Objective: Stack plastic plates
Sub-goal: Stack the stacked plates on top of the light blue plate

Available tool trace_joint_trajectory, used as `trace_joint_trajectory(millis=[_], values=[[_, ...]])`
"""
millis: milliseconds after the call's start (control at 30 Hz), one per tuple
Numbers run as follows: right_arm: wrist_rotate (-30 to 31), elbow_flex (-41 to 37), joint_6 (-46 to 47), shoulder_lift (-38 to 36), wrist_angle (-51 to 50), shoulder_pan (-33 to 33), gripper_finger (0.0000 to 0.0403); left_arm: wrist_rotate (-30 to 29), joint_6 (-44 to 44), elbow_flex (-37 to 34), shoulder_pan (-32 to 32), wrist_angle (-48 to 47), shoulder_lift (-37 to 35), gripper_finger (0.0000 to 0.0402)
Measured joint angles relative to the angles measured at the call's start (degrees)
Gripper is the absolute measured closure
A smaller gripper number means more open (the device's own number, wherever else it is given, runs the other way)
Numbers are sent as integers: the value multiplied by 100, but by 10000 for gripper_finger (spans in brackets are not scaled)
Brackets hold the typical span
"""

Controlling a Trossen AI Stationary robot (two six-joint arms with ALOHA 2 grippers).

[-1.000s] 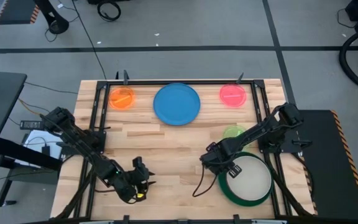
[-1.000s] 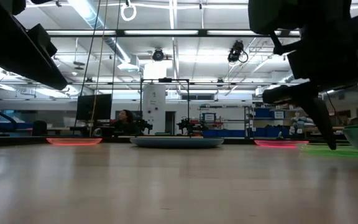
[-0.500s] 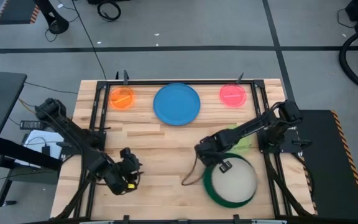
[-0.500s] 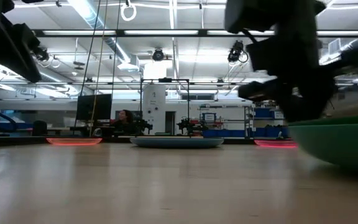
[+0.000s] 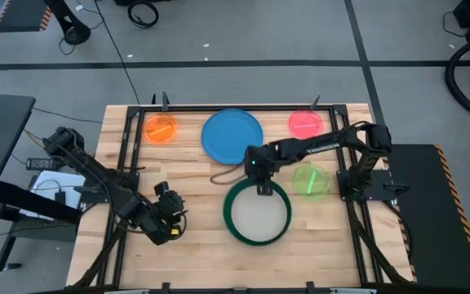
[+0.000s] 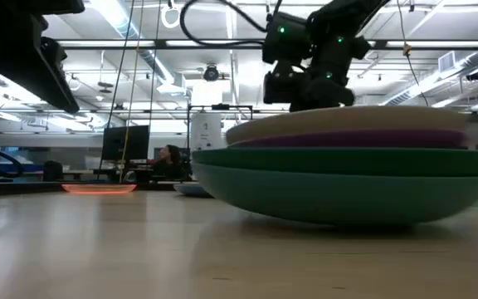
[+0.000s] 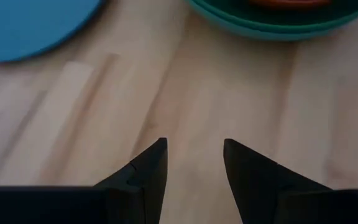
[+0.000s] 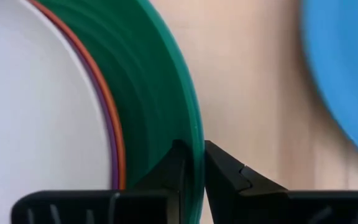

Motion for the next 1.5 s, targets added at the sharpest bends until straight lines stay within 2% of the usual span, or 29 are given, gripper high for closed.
trace_joint_trajectory(millis=[233,500,667,900,1067,1200,1333,1400,1500], values=[[-21,1,1698,0,-98,-465,354,-756,-938,0,-19,-1485,-383,237],[-50,1,3103,0,-349,-728,352,-922,-1768,0,-21,-1825,-820,237],[-38,2,3217,0,-456,-754,331,-1083,-2436,0,-68,-1672,-807,237],[-129,2,3261,-46,-1131,-812,268,-1431,-2386,0,-425,-1255,-807,237],[-178,2,3565,-266,-1747,-771,251,-1455,-2692,0,-676,-1164,-801,237],[-187,2,3954,-415,-2172,-583,254,-1838,-2519,0,-854,-586,-496,237],[191,2,4079,-850,-2388,-148,256,-1947,-1954,2,-797,476,131,237],[406,2,3891,-1193,-2462,310,254,-2010,-2025,2,-680,960,477,237],[717,2,2928,-1547,-2435,1270,253,-2038,-2052,2,-502,1434,906,242]])
